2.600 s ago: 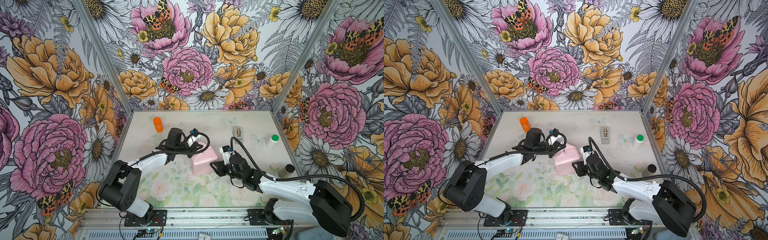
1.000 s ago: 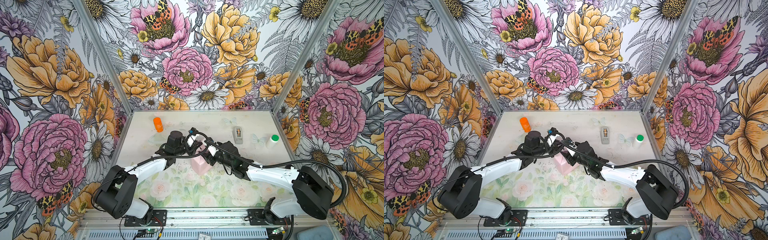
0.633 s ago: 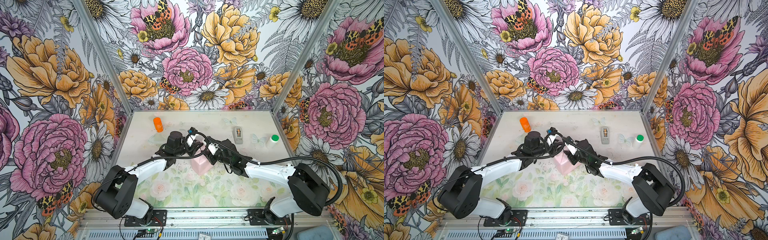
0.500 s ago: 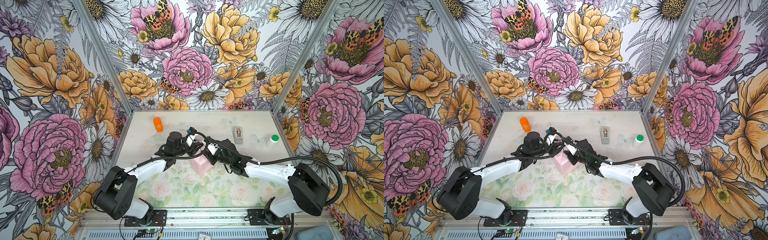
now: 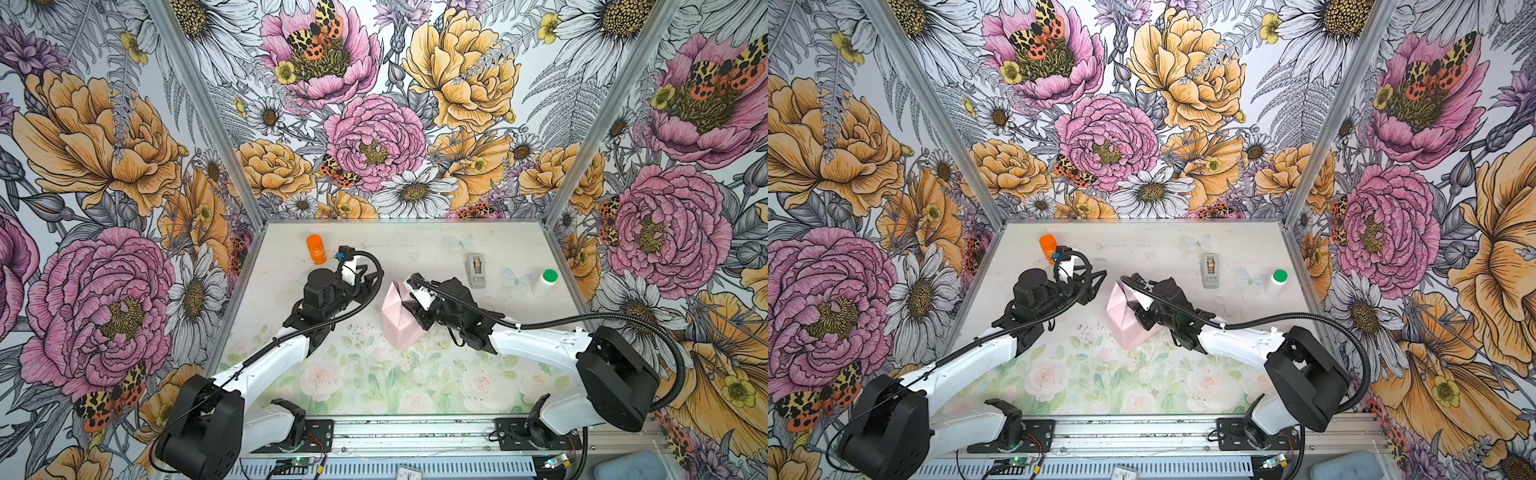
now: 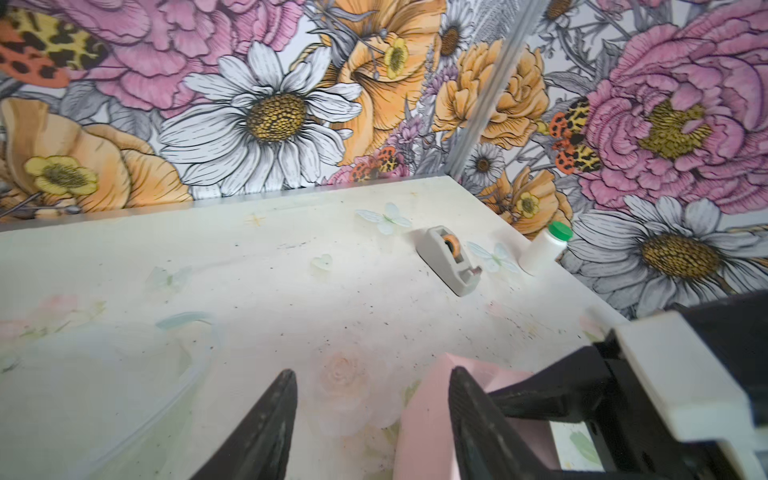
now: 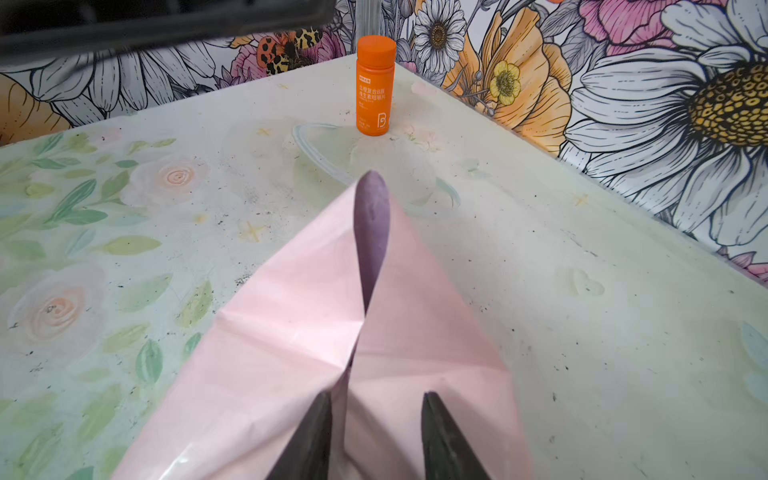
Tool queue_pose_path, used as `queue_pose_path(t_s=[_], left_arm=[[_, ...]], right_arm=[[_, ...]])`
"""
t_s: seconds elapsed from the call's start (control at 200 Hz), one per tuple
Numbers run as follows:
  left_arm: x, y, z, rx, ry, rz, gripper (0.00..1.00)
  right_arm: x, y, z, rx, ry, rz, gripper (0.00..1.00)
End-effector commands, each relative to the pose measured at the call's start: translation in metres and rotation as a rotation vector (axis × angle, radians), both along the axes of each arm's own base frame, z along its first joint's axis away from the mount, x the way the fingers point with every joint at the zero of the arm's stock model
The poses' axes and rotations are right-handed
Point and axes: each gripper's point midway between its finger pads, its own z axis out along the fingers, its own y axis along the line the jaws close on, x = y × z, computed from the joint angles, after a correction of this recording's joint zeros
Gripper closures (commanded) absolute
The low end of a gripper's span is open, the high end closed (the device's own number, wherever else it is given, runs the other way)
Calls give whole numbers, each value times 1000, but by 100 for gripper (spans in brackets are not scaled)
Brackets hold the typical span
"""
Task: Wrap the gift box in paper
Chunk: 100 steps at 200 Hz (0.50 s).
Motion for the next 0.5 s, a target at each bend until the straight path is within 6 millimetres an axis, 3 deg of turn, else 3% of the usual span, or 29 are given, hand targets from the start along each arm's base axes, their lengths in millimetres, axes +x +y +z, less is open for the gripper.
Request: queue_pose_path(t_s=[0.0,0.16,0.325,0.495], left_arm=[[12,28,-17,-34,80,148,40],[21,19,-36,-30,144,107,40],[25,-16,-50,-51,198,-31,43],[17,-49,-45,-78,173,-165,44]], right_arm=[[-4,-1,-10,-37,31,20,63],[-5,0,-8,-31,29,29,63],[-6,0,-7,-28,29,31,63],[-8,0,-9,-30,38,40,64]])
